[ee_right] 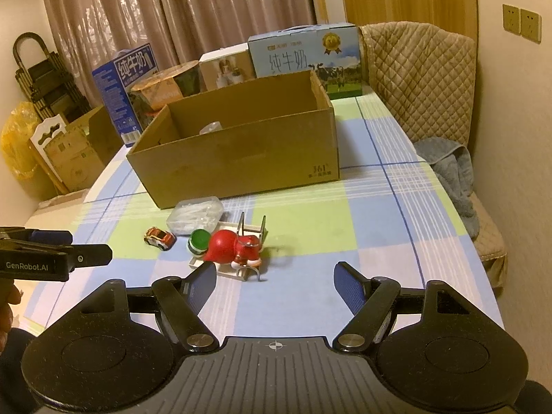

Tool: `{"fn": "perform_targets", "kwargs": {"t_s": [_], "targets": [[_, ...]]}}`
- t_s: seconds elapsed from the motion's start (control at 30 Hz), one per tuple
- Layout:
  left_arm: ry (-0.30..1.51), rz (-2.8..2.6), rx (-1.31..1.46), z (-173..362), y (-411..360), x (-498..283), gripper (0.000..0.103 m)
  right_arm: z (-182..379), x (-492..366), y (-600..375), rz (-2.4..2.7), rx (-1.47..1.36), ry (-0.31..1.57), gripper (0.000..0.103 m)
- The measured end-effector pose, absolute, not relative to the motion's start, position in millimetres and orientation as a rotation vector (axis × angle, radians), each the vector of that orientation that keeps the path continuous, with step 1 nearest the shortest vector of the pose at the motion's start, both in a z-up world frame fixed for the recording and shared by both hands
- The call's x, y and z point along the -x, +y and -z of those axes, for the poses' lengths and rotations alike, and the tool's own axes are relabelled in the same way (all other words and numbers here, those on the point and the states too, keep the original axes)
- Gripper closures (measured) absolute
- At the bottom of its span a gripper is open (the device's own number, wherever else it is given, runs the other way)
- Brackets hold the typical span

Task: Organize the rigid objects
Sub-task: 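Grasp the red toy figure with the left tool while the right tool grasps the wire rack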

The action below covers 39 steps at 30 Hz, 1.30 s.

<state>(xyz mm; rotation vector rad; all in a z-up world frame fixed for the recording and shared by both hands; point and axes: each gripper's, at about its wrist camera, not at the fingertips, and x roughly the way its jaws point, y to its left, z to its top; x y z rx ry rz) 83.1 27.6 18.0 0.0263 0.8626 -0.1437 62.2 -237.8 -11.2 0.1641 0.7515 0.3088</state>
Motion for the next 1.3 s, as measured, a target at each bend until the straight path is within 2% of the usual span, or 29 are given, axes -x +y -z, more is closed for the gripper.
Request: {"fn": "perform_targets", "kwargs": {"t_s": [0.5, 0.87, 1.07, 1.13, 1.3], "targets": [[0.911, 0.309, -0.162, 7, 16, -104, 0.013, 26, -86, -229, -0.374, -0.103, 0.803, 0.031], [0.873, 0.484, -0.352, 30, 8, -139, 0.014, 42, -134, -211, -0.449, -0.086, 0.848, 0.031], [0.853, 0.580, -0.430, 46, 4, -162, 0.022, 58, -166, -199, -0.473, -0.097, 0.882, 0.031], [0.844, 0.613, -0.437, 49, 2, -167, 0.023, 64, -176, -195, -0.473, -0.107, 0.897, 0.033], [0.828, 0.681, -0.465, 57, -7, -177, 0.025, 75, -196, -190, -0.471, -0.143, 0.921, 0.049]]}}
